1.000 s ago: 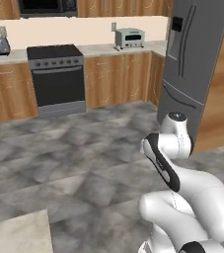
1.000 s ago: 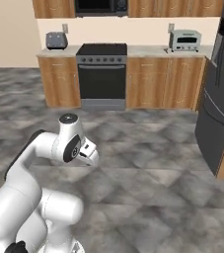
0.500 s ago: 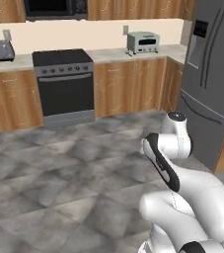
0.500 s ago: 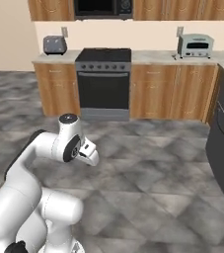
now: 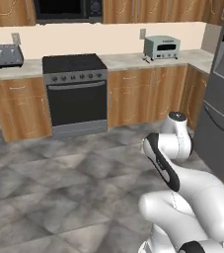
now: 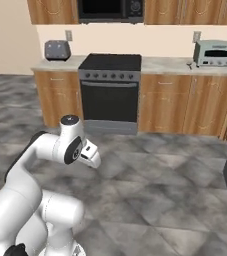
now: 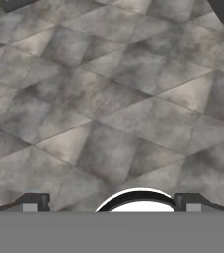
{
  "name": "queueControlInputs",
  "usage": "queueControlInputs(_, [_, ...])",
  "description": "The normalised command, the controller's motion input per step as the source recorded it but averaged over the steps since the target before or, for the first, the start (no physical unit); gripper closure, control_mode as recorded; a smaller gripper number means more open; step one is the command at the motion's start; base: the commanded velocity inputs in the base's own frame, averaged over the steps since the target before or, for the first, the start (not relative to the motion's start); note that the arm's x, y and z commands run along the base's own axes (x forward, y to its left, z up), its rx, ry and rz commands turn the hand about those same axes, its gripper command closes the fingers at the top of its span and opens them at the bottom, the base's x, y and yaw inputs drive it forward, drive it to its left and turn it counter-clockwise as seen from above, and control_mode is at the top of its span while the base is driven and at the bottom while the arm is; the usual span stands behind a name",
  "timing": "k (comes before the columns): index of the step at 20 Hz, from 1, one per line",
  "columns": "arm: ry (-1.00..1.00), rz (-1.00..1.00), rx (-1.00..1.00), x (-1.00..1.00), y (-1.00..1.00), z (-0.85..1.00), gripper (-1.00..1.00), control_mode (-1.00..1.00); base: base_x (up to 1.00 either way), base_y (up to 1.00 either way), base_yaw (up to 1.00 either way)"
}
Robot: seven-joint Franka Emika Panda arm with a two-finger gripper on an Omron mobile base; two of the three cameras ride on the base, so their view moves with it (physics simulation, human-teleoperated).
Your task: Take the fork and place it on the left side of the plate. Then take the spoon and place it on the right side of the plate. Make sure they're directly next to the plate.
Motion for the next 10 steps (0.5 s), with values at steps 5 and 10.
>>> queueControlInputs(5, [0.0, 0.0, 0.0, 0.0, 0.0, 0.0, -1.0, 1.0, 0.72, -0.36, 0.18])
queueControlInputs(10, [0.0, 0.0, 0.0, 0.0, 0.0, 0.0, -1.0, 1.0, 0.73, -0.44, 0.01])
